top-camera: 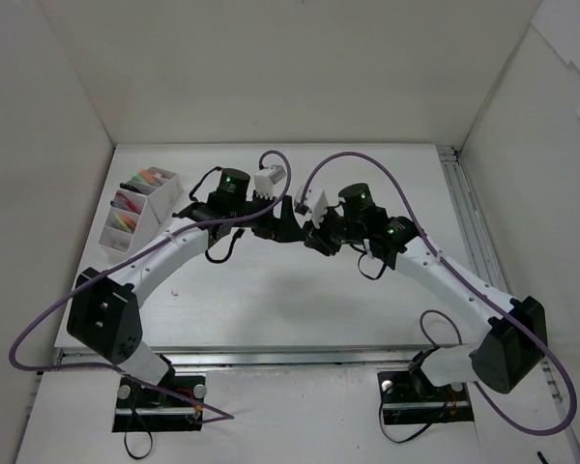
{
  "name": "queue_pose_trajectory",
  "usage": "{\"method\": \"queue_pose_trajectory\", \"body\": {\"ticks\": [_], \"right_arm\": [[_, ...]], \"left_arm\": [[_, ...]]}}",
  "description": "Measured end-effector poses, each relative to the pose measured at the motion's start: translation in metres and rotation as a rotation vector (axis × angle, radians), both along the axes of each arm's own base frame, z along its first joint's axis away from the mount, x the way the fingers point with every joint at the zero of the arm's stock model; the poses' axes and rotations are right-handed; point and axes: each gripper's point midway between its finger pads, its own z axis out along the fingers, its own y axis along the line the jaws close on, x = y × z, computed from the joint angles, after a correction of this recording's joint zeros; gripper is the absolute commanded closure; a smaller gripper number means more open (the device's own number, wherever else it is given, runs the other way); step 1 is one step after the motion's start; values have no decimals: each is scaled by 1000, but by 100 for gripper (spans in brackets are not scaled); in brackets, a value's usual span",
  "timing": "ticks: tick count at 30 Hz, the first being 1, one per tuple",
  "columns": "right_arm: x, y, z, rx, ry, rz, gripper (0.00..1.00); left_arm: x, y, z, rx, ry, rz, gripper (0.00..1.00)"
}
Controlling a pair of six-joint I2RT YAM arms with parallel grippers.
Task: Sort the stationery into containers
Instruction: Pick up the stationery from the center of the board, then place the stationery in the storage box.
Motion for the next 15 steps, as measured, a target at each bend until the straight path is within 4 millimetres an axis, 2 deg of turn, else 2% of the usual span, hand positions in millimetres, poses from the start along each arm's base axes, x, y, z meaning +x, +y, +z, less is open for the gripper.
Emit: {"method": "queue_pose_trajectory", "body": {"ticks": [1, 7, 15], "right_arm": [[0, 1, 1, 5, -1, 1, 100], [4, 1, -4, 3, 6, -3, 100], [12, 2, -5, 3, -5, -31, 100]], "left_arm": [[2, 0, 0, 0, 1, 2, 30], [5, -5, -2, -8, 17, -5, 38], [9, -6, -2, -17, 19, -4, 40]]}}
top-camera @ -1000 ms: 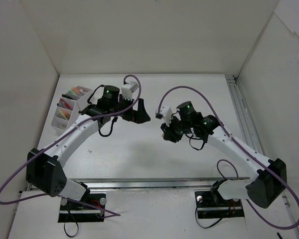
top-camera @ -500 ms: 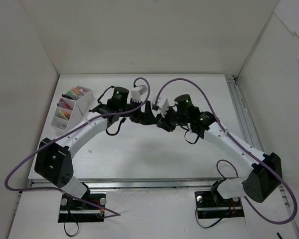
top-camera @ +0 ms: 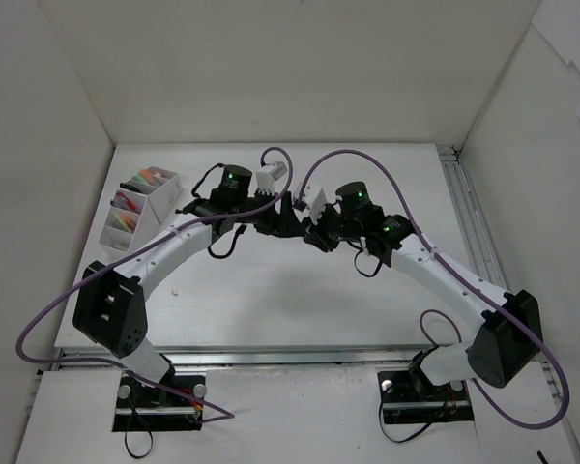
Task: Sort the stationery into containers
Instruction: Place the stationery in the storage box.
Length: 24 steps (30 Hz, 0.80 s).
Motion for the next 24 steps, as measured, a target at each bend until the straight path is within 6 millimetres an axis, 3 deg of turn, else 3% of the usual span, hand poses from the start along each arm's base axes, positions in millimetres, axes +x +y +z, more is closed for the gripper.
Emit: {"method": "queue_pose_trajectory", "body": {"ticks": [11, 14, 15, 16, 17, 19, 24], "right_arm": [[16, 5, -4, -19, -50, -45, 100], [19, 10, 2, 2, -71, -45, 100], [19, 12, 4, 11, -79, -43, 100], [21, 15, 7, 23, -90, -43, 100], [23, 16, 10, 33, -100, -51, 100], [28, 17, 14, 50, -116, -77, 100], [37, 15, 17, 70, -122, -140, 100]], "left_arm": [[15, 3, -3, 4, -7, 26, 39], [17, 1, 5, -11, -37, 10, 48], [18, -1, 10, -19, -51, -2, 61], [17, -3, 14, -30, -56, -13, 67], [16, -6, 19, -44, -71, -37, 82], [16, -10, 27, -60, -104, -69, 98], [24, -11, 29, -60, -156, -70, 100]]}}
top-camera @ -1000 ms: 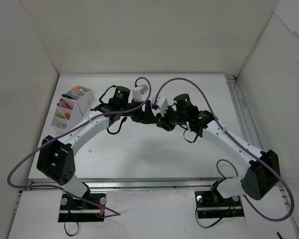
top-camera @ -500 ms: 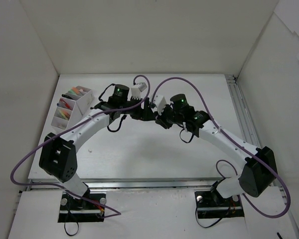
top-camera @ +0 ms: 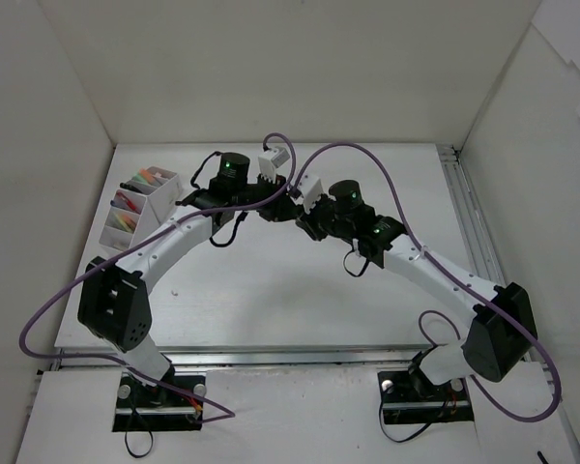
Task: Sort the stationery into containers
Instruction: Place the stationery in the storage box.
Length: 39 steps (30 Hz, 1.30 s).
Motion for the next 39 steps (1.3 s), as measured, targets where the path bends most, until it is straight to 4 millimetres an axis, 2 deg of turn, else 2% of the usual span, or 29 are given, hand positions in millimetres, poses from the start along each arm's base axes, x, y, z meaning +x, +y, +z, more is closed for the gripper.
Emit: {"method": "queue_pose_trajectory", "body": {"ticks": [3, 4, 5, 7, 10, 12, 16, 18, 22, 25, 26, 29, 30, 31, 32, 35, 36, 39], "right_arm": [[3, -1, 2, 8, -6, -27, 100], [4, -1, 2, 12, -6, -34, 100], [5, -1, 2, 15, -7, -39, 100], [5, -1, 3, 17, -9, -39, 100], [4, -1, 3, 18, -6, -33, 100], [2, 0, 1, 17, -1, -27, 100], [2, 3, 3, 29, -5, -15, 100], [2, 3, 4, 33, -5, -19, 100], [4, 2, 4, 41, -2, -48, 99], [7, 1, 6, 42, -15, -73, 89], [8, 1, 7, 43, -21, -80, 76], [12, 1, 12, 57, -40, -96, 67], [14, 2, 14, 65, -47, -100, 56], [15, 2, 17, 76, -54, -103, 50], [18, 2, 19, 84, -68, -108, 48], [22, 4, 27, 110, -92, -106, 31], [23, 4, 29, 117, -96, -107, 3], [25, 3, 34, 129, -100, -105, 2]], "left_arm": [[2, 0, 1, 0, -24, 2, 98], [2, 1, 2, 1, -30, 2, 88], [3, 1, 2, 4, -35, 2, 68], [6, 4, 0, 22, -56, 14, 56], [10, 9, -4, 48, -64, 36, 54], [9, 11, -5, 58, -64, 38, 58], [1, 8, 0, 45, -65, 11, 90], [-1, 7, 3, 44, -78, 1, 99], [0, 6, 3, 43, -88, -3, 100], [3, 6, 5, 40, -98, 11, 100], [5, 6, 6, 36, -99, 18, 100], [8, 7, 11, 17, -88, 43, 100], [9, 8, 13, 10, -79, 54, 100], [11, 10, 15, 2, -66, 64, 100], [11, 13, 16, -7, -45, 72, 100], [15, 24, 19, -32, 5, 100, 100], [15, 27, 19, -34, 19, 106, 100], [21, 39, 16, -31, 59, 142, 100]]}}
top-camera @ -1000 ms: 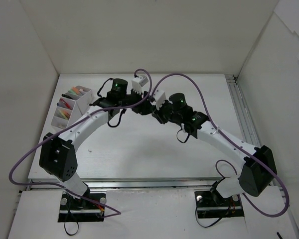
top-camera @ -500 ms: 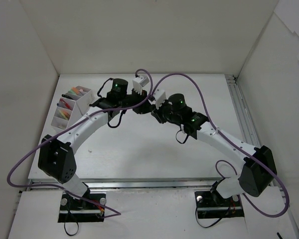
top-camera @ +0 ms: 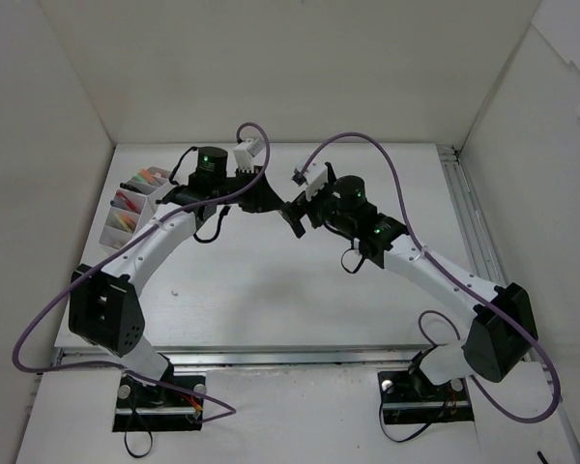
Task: Sort the stationery into containers
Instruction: Place the stationery in the storage box.
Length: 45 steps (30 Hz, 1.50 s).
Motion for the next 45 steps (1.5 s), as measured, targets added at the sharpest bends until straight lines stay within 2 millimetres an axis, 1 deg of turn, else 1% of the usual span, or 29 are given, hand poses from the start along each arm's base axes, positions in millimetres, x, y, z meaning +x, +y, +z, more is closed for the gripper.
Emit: {"method": "queue_pose_trajectory", "body": {"ticks": [2, 4, 5, 7, 8, 11, 13, 14, 15, 17, 20, 24, 27, 30, 34, 39, 42, 45], "right_arm": [[2, -2, 2, 7, 0, -7, 2], [2, -4, 4, 17, 4, -10, 2], [2, -7, 6, 25, 8, -14, 2], [2, -13, 12, 38, 7, -24, 2], [2, -17, 16, 46, 6, -32, 2], [2, -30, 27, 74, 3, -70, 2], [5, -41, 30, 87, 10, -110, 2], [8, -47, 28, 90, 19, -135, 2], [10, -52, 26, 93, 29, -159, 2], [14, -63, 17, 91, 58, -207, 2], [18, -79, 4, 84, 102, -275, 2], [24, -94, -1, 87, 121, -343, 2], [28, -102, -3, 90, 127, -376, 2], [32, -107, -9, 91, 144, -399, 2], [37, -112, -22, 77, 177, -419, 2], [38, -120, -34, 53, 208, -443, 2], [39, -126, -35, 49, 213, -460, 2], [40, -131, -37, 45, 220, -472, 2]], "left_arm": [[6, 12, -3, 14, 16, 39, 100], [16, 29, -6, 35, 24, 102, 100], [21, 39, -7, 46, 26, 141, 100], [33, 69, -8, 78, 30, 247, 100], [38, 85, -8, 95, 31, 306, 100], [56, 152, -5, 144, 26, 524, 100], [62, 202, -5, 188, 27, 691, 100], [62, 225, -5, 217, 31, 775, 100], [61, 255, -5, 261, 34, 885, 100], [54, 302, -6, 333, 51, 1056, 100], [36, 353, -13, 427, 110, 1250, 100], [12, 404, -24, 512, 195, 1445, 100], [-2, 433, -32, 552, 254, 1557, 100], [-3, 446, -39, 565, 275, 1604, 100], [7, 451, -51, 569, 286, 1606, 100], [22, 457, -78, 595, 356, 1609, 100], [23, 459, -94, 605, 407, 1622, 100], [23, 458, -103, 608, 438, 1624, 100]]}}
